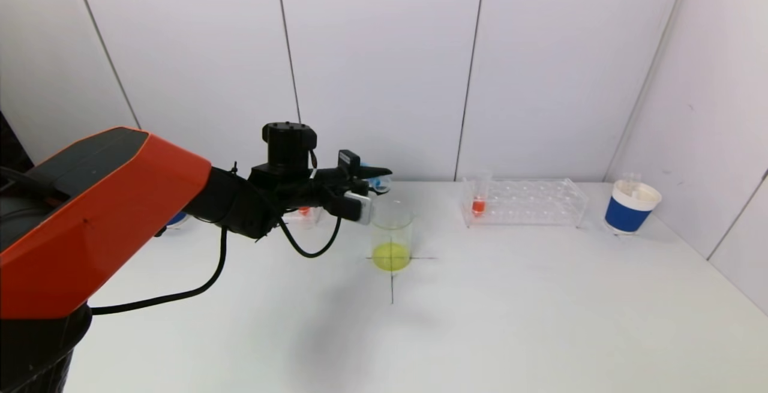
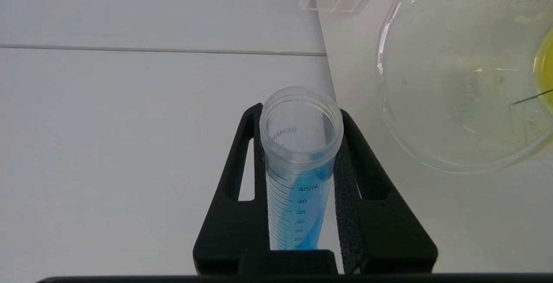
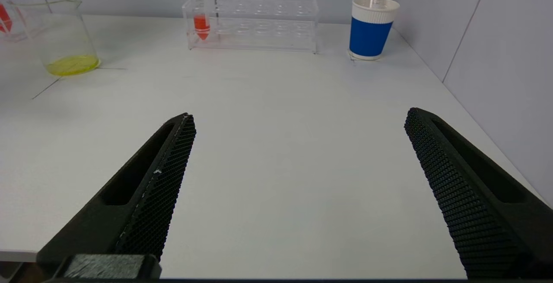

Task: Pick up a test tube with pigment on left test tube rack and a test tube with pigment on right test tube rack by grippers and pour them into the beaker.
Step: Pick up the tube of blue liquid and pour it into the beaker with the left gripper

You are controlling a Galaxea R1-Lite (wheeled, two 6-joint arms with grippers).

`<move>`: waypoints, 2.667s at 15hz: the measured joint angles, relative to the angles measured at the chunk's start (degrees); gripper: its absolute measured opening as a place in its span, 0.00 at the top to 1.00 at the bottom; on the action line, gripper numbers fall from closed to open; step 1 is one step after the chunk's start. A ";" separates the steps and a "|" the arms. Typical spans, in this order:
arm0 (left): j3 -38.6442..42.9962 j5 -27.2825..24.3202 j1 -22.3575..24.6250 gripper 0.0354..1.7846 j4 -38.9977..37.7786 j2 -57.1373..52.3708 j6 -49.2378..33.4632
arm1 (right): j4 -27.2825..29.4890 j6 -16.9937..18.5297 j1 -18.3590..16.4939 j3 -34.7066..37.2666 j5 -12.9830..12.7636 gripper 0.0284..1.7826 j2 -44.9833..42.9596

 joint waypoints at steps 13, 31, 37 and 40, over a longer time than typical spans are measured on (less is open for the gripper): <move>-0.52 -0.11 -0.78 0.77 -0.06 -0.02 5.02 | 0.00 0.00 0.00 0.00 0.02 0.01 0.00; -0.72 -0.02 -1.16 0.77 0.05 -0.16 10.64 | 0.00 0.00 0.02 0.00 0.00 0.01 0.00; -0.83 -0.11 -1.08 0.77 0.05 -0.48 12.87 | -0.02 0.01 0.00 0.00 0.02 0.01 0.00; -1.18 -0.27 -1.11 0.77 0.46 -0.96 14.49 | -0.02 0.00 0.00 0.00 0.02 0.01 0.00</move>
